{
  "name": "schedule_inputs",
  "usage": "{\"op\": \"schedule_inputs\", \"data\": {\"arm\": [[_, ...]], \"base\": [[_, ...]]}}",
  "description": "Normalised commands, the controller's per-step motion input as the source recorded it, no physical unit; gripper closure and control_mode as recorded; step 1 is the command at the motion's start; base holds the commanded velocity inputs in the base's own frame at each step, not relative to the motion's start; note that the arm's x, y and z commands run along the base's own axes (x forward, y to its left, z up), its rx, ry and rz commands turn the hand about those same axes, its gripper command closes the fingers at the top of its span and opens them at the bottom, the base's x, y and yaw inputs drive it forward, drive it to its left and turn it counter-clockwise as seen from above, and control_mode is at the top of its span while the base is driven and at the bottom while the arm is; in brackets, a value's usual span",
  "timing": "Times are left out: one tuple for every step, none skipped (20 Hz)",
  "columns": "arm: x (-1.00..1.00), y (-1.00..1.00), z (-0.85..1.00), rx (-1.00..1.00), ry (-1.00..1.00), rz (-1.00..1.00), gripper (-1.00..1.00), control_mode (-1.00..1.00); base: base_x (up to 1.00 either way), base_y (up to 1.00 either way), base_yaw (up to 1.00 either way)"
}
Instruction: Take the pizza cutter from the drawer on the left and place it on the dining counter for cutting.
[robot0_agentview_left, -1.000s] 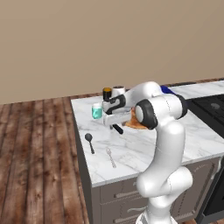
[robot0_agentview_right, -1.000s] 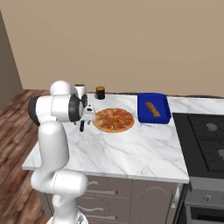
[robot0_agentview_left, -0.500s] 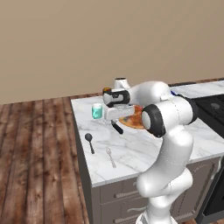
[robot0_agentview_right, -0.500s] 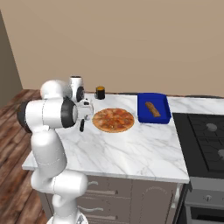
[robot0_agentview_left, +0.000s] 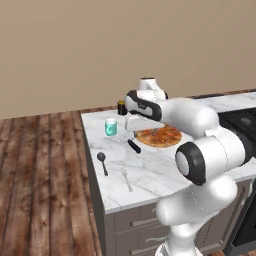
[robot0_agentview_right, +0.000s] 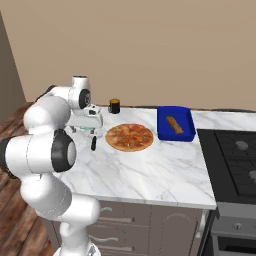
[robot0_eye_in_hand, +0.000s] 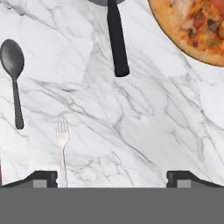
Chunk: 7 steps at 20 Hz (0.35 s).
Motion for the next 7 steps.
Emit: {"op": "schedule_inputs", "data": {"arm": [[-1.00,-0.35,0.59,0.00,0.00,-0.15,-1.00,-1.00],[-1.00,-0.38,0.58,0.00,0.00,-0.13,-1.00,-1.00],[-1.00,-0.39,0.53,0.00,0.00,-0.13,-1.00,-1.00],[-1.00,-0.38,0.51,0.00,0.00,-0.13,-1.00,-1.00],[-1.00,-0.39,0.51,0.00,0.00,-0.12,-1.00,-1.00],[-1.00,-0.38,0.51,0.00,0.00,-0.12,-1.00,-1.00],[-1.00,-0.34,0.53,0.00,0.00,-0.12,-1.00,-1.00]], "base": [[0.00,0.00,0.00],[0.00,0.00,0.00],[0.00,0.00,0.00],[0.00,0.00,0.00],[0.00,0.00,0.00],[0.00,0.00,0.00],[0.00,0.00,0.00]]}}
